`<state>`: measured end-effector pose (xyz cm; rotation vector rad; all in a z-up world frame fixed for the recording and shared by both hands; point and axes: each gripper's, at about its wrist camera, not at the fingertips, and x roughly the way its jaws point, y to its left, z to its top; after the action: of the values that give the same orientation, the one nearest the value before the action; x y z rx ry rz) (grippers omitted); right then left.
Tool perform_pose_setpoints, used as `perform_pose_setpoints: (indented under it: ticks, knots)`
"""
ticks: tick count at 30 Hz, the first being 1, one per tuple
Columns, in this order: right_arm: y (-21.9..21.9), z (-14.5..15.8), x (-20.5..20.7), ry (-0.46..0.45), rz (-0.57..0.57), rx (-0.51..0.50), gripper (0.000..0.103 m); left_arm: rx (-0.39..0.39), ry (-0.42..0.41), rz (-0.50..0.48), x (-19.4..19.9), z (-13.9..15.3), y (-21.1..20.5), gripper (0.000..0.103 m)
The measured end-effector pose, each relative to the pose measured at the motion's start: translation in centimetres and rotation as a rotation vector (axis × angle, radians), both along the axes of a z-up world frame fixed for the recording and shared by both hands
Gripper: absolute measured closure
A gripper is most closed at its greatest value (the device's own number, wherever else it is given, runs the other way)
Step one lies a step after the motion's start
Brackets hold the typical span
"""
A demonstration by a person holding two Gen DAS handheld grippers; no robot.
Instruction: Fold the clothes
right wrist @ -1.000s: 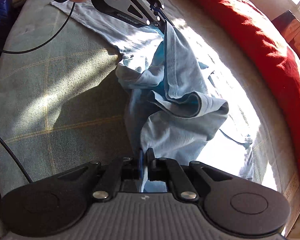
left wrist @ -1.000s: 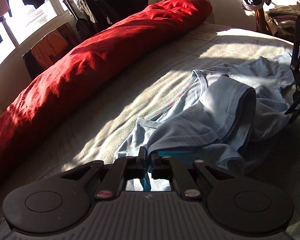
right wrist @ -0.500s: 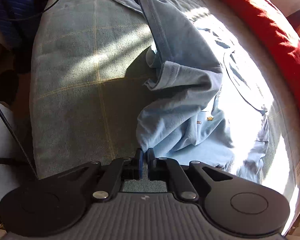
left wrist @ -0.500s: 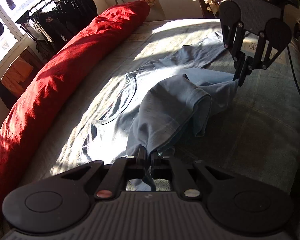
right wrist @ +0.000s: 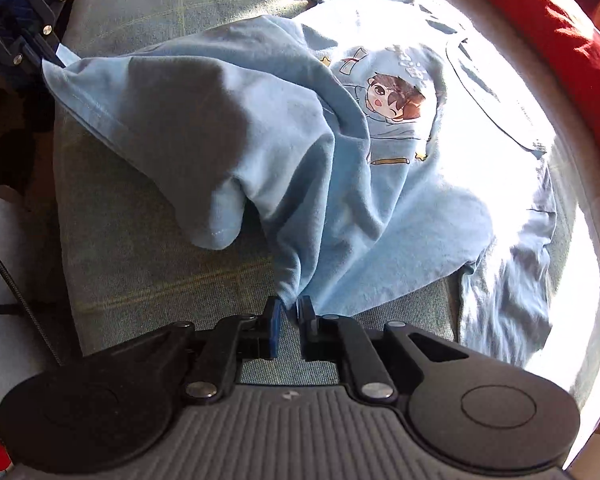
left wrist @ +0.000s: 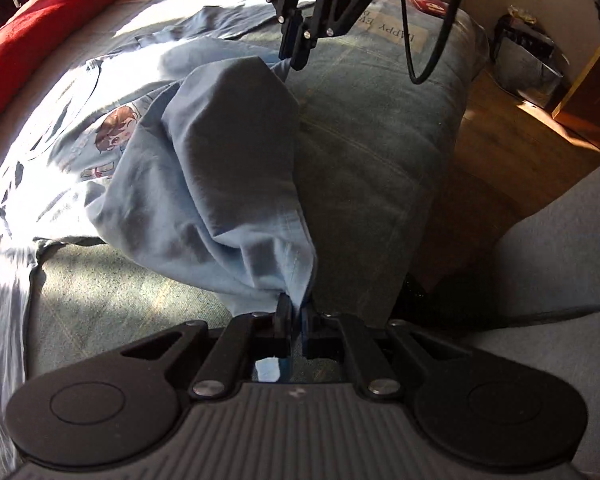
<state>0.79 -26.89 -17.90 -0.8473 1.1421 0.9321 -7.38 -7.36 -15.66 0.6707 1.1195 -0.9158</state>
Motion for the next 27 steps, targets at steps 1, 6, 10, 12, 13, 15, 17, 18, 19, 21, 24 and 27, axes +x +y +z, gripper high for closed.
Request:
perform_pose_setpoints:
  ticks: [1, 6, 10, 12, 13, 15, 17, 18, 19, 21, 24, 27]
  knots:
    - [0.0, -0.1, -0.1, 0.008, 0.000, 0.000, 0.089, 0.006, 0.003, 0.002, -0.2, -0.4, -0.2, 0.099]
    - [-0.4, -0.2, -1.0, 0.012, -0.011, -0.003, 0.080, 0.023, 0.039, 0.066, -0.3, -0.8, 0.1, 0.095]
    - [-1.2, -0.2, -1.2, 0.033, -0.100, 0.039, 0.065, 0.040, 0.079, 0.150, -0.3, -0.6, 1.2, 0.094]
    - [-1.5, -0.5, -1.0, 0.058, -0.163, 0.061, 0.063, 0.056, 0.096, 0.190, -0.4, -0.6, 1.8, 0.094]
    - [-1.5, -0.7, -1.0, 0.072, -0.196, 0.078, 0.063, 0.060, 0.097, 0.218, -0.3, -0.6, 2.1, 0.094]
    - [-1.5, -0.9, -1.0, 0.097, -0.252, 0.120, 0.063, 0.067, 0.096, 0.276, -0.1, -0.5, 2.6, 0.092]
    - [-1.4, -0.8, -1.0, 0.119, -0.299, 0.168, 0.063, 0.057, 0.082, 0.350, 0.3, -0.6, 3.0, 0.091]
    - [-1.3, -0.9, -1.0, 0.130, -0.328, 0.200, 0.063, 0.048, 0.079, 0.381, 0.6, -0.7, 3.0, 0.087]
    - [-1.3, -0.9, -1.3, 0.130, -0.345, 0.222, 0.063, 0.039, 0.075, 0.397, 0.8, -0.8, 2.9, 0.086]
    - [-0.9, -1.0, -1.7, 0.125, -0.362, 0.257, 0.062, 0.021, 0.068, 0.396, 1.1, -1.0, 2.2, 0.085]
    - [0.0, -1.2, -1.9, 0.085, -0.350, 0.281, 0.054, 0.002, 0.065, 0.387, 1.5, -1.4, 1.3, 0.084]
    - [0.7, -1.8, -1.1, 0.094, -0.357, 0.328, 0.053, -0.013, 0.079, 0.416, 1.8, -1.8, 0.8, 0.083]
